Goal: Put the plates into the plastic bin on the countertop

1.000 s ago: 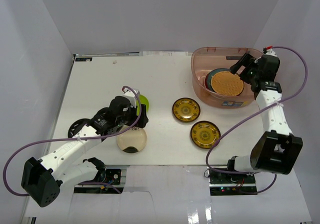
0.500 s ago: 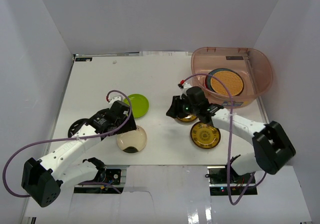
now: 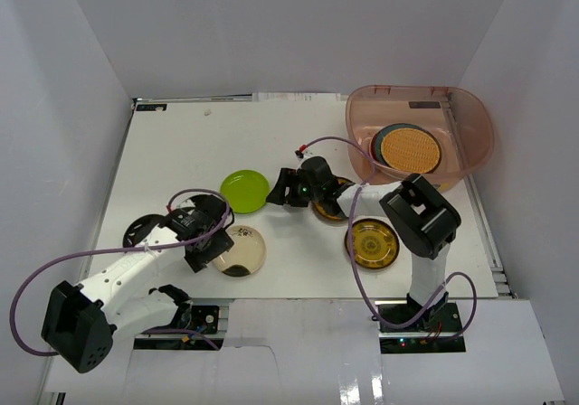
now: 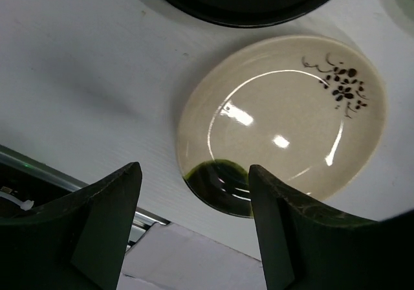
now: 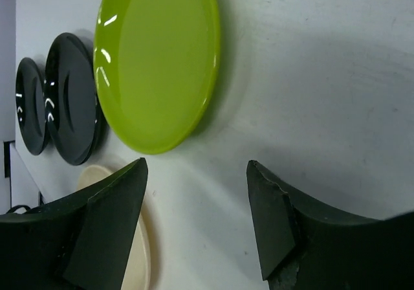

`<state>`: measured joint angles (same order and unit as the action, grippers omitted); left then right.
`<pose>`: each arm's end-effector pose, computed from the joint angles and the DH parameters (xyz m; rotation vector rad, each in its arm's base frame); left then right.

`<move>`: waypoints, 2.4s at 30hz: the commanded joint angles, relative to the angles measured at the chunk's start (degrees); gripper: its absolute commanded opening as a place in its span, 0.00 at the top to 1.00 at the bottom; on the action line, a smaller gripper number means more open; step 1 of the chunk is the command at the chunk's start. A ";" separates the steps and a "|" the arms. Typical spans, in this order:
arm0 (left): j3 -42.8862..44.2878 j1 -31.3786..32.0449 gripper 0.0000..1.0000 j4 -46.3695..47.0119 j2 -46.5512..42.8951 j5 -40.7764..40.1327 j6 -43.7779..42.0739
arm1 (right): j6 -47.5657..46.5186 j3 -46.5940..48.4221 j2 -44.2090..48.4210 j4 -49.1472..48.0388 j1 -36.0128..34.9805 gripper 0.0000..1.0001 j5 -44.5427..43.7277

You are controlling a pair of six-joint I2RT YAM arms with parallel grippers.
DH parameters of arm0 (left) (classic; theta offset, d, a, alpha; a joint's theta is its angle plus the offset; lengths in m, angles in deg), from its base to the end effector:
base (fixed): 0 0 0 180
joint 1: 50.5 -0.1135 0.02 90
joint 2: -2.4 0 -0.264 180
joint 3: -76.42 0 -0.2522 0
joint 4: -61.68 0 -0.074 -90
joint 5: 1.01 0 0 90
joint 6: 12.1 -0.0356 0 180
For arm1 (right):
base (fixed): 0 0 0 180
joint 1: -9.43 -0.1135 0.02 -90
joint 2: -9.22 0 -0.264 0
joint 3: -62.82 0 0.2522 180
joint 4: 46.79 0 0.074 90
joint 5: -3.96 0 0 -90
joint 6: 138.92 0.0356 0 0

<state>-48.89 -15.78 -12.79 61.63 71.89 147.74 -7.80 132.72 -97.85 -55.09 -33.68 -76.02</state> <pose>0.1350 -0.0808 0.2143 -0.8800 2.6470 0.0443 0.2834 0.2738 0.1608 -0.1554 2.2462 1.0368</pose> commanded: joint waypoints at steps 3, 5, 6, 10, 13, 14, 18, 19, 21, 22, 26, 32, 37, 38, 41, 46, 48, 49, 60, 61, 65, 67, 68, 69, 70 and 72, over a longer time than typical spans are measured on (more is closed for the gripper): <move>-5.85 -3.25 0.23 3.93 2.38 3.74 4.25 | 7.12 7.40 -9.29 -6.58 0.22 0.35 0.00; -6.82 -3.78 0.24 5.77 3.70 3.74 3.90 | 9.23 9.25 -11.84 -7.20 0.31 0.40 -0.26; -7.61 -4.13 0.24 6.82 3.88 3.92 3.46 | 9.76 9.69 -12.63 -7.38 0.40 0.42 -0.61; -9.63 -5.89 0.25 12.62 4.41 5.32 1.09 | 12.40 10.31 -14.83 -8.43 1.19 0.53 -2.64; -10.60 -6.42 0.30 14.29 5.02 5.15 -0.23 | 14.07 9.78 -15.28 -9.13 2.15 0.71 -3.25; -10.87 -6.42 0.32 14.48 5.11 5.06 -0.32 | 14.94 9.26 -15.10 -9.75 2.59 0.74 -3.69; -12.19 -6.51 0.44 16.41 5.12 4.97 -0.67 | 14.69 5.31 -11.86 -10.98 3.47 0.90 -5.27; -12.45 -6.59 0.48 17.11 5.11 5.06 -0.76 | 14.16 4.08 -9.15 -10.98 3.56 0.92 -5.97; -12.80 -6.51 0.53 17.81 4.85 5.24 -1.46 | 12.59 0.56 -6.07 -11.42 3.74 0.92 -7.03; -12.80 -6.51 0.61 18.17 4.76 5.15 -1.73 | 12.06 -0.41 -2.74 -11.86 3.82 0.92 -6.86; -12.63 -6.68 0.85 18.26 3.53 4.80 -3.66 | 7.84 -3.67 7.02 -12.21 5.49 0.92 -5.71; -13.68 -6.68 1.00 20.10 -3.75 5.06 -7.26 | 1.16 -2.71 22.76 -3.09 17.87 0.92 -0.36; -12.02 -6.51 1.00 21.77 -11.39 7.43 -12.00 | -5.87 -1.12 31.82 9.03 32.08 0.92 -5.35; -11.40 -6.59 1.00 22.12 -12.45 8.48 -14.01 | -7.62 -1.29 32.44 9.93 34.48 0.92 -6.84; -9.38 -6.51 1.00 24.75 -16.58 11.20 -18.42 | -9.83 -1.03 32.45 14.67 45.36 0.92 -8.53; -6.31 -6.51 1.00 32.22 -18.53 16.83 -22.64 | -13.08 2.39 25.16 18.81 53.39 0.92 -9.76; -5.60 -6.51 1.00 35.55 -17.74 20.15 -23.87 | -14.75 4.76 22.08 21.27 53.66 0.92 -13.50; -4.99 -6.42 1.00 36.79 -17.48 20.96 -24.31 | -15.19 5.12 21.21 21.62 53.75 0.92 -14.41; 3.36 -5.81 1.00 50.33 -5.98 30.98 -27.57 | -16.95 7.76 20.92 24.80 54.63 0.36 -5.04; 4.41 -5.54 1.00 51.12 -4.92 31.51 -27.92 | -16.95 7.15 22.59 24.09 54.28 0.34 -3.27; 9.25 -4.22 1.00 54.90 1.58 33.27 -28.45 | -18.00 3.81 33.12 19.88 49.54 0.13 10.16; 11.88 -3.35 1.00 55.52 5.79 33.80 -28.62 | -18.10 1.45 37.08 16.64 44.45 0.04 19.48; 12.77 -2.99 1.00 56.22 6.95 33.80 -28.88 | -18.44 0.73 38.06 15.57 43.04 0.02 22.82; 14.43 -2.30 1.00 56.23 8.00 33.80 -29.06 | -18.27 -0.06 38.77 14.60 38.41 0.02 27.72; 15.14 -2.03 1.00 56.31 9.06 33.80 -29.24 | -18.01 -0.76 39.30 13.72 36.54 0.04 29.16; 16.37 -1.24 1.00 56.58 11.44 33.54 -29.68 | -18.62 -1.56 39.74 15.11 32.24 0.07 31.28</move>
<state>-35.58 -18.12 40.93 71.94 103.76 119.26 -25.11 133.55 -57.87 -38.17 2.78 -56.11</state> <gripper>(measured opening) 0.030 0.937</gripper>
